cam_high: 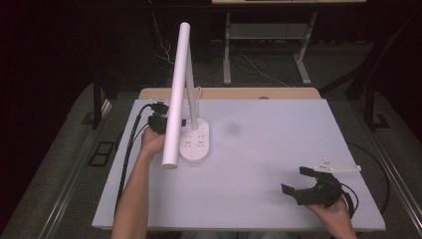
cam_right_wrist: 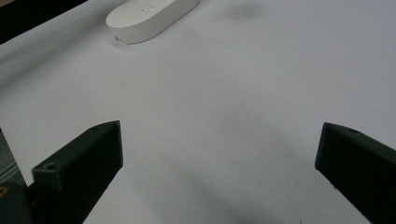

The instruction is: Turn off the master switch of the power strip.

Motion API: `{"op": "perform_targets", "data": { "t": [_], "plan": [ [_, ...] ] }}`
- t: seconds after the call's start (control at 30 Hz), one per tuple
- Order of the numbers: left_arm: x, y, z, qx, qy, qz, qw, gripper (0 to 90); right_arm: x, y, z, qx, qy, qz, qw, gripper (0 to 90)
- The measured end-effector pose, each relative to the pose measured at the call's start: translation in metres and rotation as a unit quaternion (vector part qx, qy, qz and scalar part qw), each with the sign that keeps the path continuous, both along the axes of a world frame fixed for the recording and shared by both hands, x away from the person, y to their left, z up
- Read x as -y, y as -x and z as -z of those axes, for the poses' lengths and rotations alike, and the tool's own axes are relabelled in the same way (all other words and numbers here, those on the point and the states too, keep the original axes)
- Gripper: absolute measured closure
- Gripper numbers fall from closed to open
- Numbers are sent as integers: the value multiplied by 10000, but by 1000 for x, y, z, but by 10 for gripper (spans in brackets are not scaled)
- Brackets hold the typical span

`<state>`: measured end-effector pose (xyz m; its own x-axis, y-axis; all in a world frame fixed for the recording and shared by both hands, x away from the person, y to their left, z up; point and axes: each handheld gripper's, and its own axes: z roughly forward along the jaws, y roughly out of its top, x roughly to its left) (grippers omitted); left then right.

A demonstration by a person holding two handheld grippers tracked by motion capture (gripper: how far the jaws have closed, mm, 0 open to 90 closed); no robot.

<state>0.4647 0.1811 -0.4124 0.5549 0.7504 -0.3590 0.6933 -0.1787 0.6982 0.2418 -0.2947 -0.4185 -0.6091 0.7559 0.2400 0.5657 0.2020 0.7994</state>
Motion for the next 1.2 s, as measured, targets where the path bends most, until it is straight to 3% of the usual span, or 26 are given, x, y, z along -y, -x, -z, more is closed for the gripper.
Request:
{"op": "perform_targets", "data": {
  "t": [0.33,0.73,0.9,1.2],
  "plan": [
    [7,-2,9,-17,-124,-73,9999,900,0,-1,1,-3,14,-17,10000,3],
    [14,0,11,55,-484,-188,9986,900,-1,-1,1,38,33,-40,10000,3],
    [14,0,12,-20,-368,-280,9989,900,-1,-1,1,28,30,-45,10000,3],
    [15,2,12,-54,-400,-378,9985,900,-1,0,0,31,33,-44,10000,3]
  ]
}}
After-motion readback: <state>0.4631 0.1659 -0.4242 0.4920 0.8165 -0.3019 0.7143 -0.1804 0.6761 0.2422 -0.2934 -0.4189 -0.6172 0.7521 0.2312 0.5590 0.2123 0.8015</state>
